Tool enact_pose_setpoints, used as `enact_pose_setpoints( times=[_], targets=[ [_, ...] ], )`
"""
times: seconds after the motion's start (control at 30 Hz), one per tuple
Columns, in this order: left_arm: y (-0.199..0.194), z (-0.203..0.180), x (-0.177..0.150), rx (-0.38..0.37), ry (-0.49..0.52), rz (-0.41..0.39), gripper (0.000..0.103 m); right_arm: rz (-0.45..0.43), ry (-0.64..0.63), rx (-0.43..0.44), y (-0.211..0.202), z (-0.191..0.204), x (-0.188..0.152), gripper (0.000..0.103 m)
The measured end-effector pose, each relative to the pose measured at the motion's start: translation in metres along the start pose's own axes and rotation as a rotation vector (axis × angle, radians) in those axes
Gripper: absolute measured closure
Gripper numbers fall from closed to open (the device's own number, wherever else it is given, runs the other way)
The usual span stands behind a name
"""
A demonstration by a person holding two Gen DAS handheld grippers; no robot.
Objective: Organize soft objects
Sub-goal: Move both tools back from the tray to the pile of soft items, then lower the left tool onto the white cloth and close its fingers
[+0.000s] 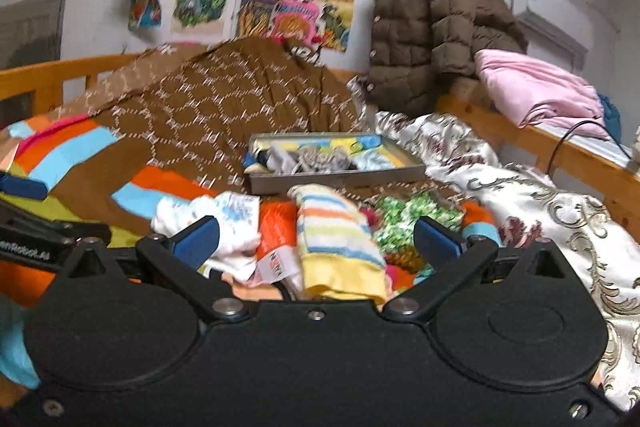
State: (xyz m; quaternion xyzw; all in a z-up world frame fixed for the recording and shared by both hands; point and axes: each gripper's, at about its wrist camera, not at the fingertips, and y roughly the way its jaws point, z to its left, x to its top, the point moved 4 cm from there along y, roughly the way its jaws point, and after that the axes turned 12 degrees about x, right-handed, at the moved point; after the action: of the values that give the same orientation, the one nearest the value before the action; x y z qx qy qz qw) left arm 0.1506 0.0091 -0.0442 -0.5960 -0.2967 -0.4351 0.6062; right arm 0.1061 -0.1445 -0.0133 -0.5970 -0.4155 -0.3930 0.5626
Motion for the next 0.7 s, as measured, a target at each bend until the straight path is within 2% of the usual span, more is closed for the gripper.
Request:
enact_pose_setpoints(
  times=[0.17, 0.4, 0.7],
  targets=[
    [0.009, 0.001, 0.000, 0.002, -0.019, 0.003, 0.001, 0.051, 0.016, 0.021, 0.012, 0.003, -0.003, 0.001],
    [0.030, -0.001, 0.010, -0.017, -0.043, -0.014, 0.001, 0.064, -0.017, 0.052, 0.032, 0.004, -0.002, 0.001],
    [0.065, -0.001, 0.026, -0.113, -0.140, 0.003, 0.001, 0.099, -0.065, 0.095, 0.061, 0.006, -0.001, 0.001]
  ],
)
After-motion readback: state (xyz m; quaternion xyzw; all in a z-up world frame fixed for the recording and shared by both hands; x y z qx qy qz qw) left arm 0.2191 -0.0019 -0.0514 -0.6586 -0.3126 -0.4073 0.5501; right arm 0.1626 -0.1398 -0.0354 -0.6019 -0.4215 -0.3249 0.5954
